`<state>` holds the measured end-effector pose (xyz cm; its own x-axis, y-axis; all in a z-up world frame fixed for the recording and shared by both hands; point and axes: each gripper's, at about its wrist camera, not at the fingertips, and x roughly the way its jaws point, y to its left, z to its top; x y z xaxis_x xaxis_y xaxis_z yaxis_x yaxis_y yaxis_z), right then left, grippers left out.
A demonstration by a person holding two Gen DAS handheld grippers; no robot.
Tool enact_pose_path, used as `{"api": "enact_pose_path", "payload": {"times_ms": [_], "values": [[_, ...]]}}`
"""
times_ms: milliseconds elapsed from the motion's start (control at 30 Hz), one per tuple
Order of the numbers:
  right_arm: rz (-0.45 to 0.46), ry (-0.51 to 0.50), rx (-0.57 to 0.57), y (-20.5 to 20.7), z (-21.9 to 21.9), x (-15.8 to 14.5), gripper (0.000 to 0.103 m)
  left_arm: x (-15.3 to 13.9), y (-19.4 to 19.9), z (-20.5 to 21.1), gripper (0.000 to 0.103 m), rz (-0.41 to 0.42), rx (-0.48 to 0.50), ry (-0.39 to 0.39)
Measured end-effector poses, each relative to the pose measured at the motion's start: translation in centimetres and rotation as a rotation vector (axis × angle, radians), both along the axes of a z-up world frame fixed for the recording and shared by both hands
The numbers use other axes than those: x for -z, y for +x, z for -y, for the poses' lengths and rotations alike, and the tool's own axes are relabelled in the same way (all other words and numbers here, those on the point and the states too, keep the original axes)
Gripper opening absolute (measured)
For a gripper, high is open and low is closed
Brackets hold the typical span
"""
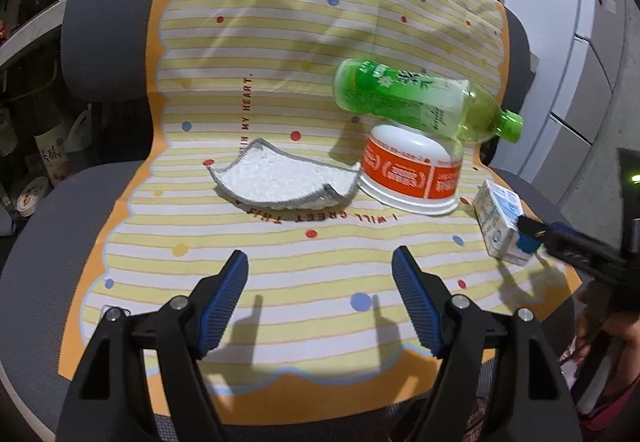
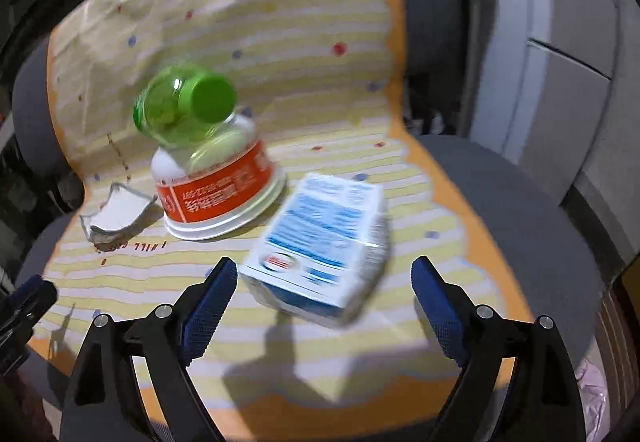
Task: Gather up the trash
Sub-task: 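Move both open grippers back over the chair toward the milk carton, then grasp the white grey-edged cloth with the left gripper while the right gripper grasps the milk carton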
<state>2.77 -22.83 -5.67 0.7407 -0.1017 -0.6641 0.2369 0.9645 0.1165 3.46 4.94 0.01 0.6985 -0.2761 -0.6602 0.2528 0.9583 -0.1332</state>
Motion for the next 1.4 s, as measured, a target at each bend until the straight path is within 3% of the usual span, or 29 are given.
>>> {"api": "enact_pose_path", "payload": {"times_ms": [67, 267, 400, 600, 667, 700, 767, 900, 1033, 1100, 1200, 1300, 1400], "values": [[-0.028, -0.004, 0.011, 0.8, -0.6, 0.8, 0.088, -0.2, 0.5, 0.0, 0.08, 0.003, 0.003, -0.006], [-0.073, 0.009, 0.066, -0.3, 1.0, 1.7, 0.088, -0.1, 3.8, 1.4, 0.08, 0.01, 0.055, 0.039], [-0.064, -0.009, 0.054, -1.6, 2.0, 0.9, 0.088, 1.0, 7.0, 3.1, 0.063, -0.033, 0.129, 0.127], [-0.038, 0.002, 0.032, -2.2, 2.4, -0.1, 0.088, 3.8, 9.9, 5.4, 0.056, -0.114, 0.24, 0.254], [-0.032, 0.006, 0.019, -2.2, 2.4, -0.2, 0.088, 3.8, 9.9, 5.5, 0.04, -0.123, 0.249, 0.233], [-0.03, 0.01, 0.014, -2.3, 2.5, -0.3, 0.088, 3.6, 9.8, 5.5, 0.02, -0.117, 0.239, 0.229], [-0.02, 0.024, 0.001, -2.6, 2.5, -0.4, 0.088, 3.3, 9.5, 5.2, 0.003, -0.115, 0.221, 0.21], [0.008, 0.001, -0.022, -3.6, 2.3, -0.8, 0.088, 1.9, 7.9, 3.9, 0.002, -0.104, 0.172, 0.115], [0.007, -0.014, -0.034, -3.8, 2.5, -0.1, 0.088, -1.0, 3.6, 3.4, 0.002, -0.068, 0.191, -0.072], [0.002, 0.0, -0.034, -3.4, 2.6, 0.5, 0.088, -1.8, 1.7, 3.7, 0.002, -0.055, 0.202, -0.124], [0.01, 0.004, -0.043, -2.7, 2.3, 0.9, 0.088, -2.0, 0.5, 4.9, 0.002, -0.054, 0.224, -0.153], [0.002, -0.017, -0.038, -1.6, 2.1, 1.4, 0.088, -1.8, -0.4, 6.5, 0.002, -0.049, 0.239, -0.136], [0.005, 0.027, -0.037, -1.1, 2.6, 1.8, 0.084, -1.7, -0.4, 7.1, 0.002, -0.049, 0.244, -0.129]]}}
